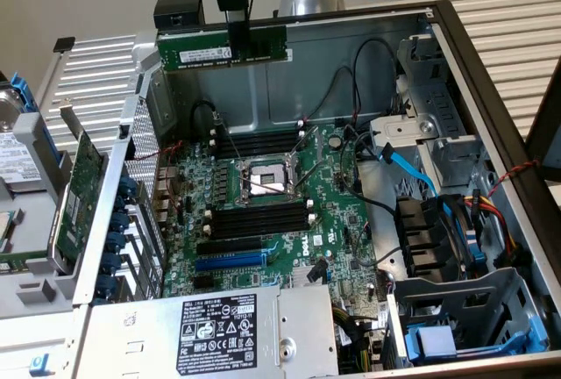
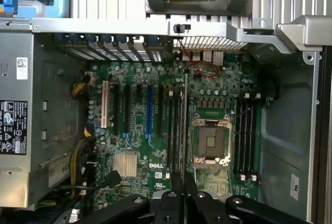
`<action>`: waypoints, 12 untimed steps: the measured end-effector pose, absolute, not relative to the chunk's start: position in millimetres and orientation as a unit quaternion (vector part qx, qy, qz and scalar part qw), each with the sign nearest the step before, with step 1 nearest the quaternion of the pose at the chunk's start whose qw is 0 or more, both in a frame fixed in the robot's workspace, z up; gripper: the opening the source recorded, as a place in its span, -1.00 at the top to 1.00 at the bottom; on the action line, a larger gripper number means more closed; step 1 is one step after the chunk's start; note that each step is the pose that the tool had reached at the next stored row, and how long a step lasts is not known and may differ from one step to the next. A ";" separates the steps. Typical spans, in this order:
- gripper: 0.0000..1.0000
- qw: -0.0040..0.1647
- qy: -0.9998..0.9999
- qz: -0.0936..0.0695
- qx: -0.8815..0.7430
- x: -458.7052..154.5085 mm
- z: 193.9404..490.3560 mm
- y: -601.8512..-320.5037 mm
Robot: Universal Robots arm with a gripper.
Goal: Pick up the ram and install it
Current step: 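Pick up the ram and move it above insertion slot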
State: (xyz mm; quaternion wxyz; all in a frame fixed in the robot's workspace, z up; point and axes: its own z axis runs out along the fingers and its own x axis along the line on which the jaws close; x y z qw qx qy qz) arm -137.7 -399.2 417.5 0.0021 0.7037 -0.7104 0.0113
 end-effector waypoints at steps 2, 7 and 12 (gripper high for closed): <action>0.74 0.002 -0.711 0.011 0.704 -135.8 415.9 -396.9; 0.74 -0.002 -0.711 0.011 0.703 -135.4 412.3 -394.8; 0.74 -0.005 -0.711 0.010 0.703 -134.9 409.7 -394.7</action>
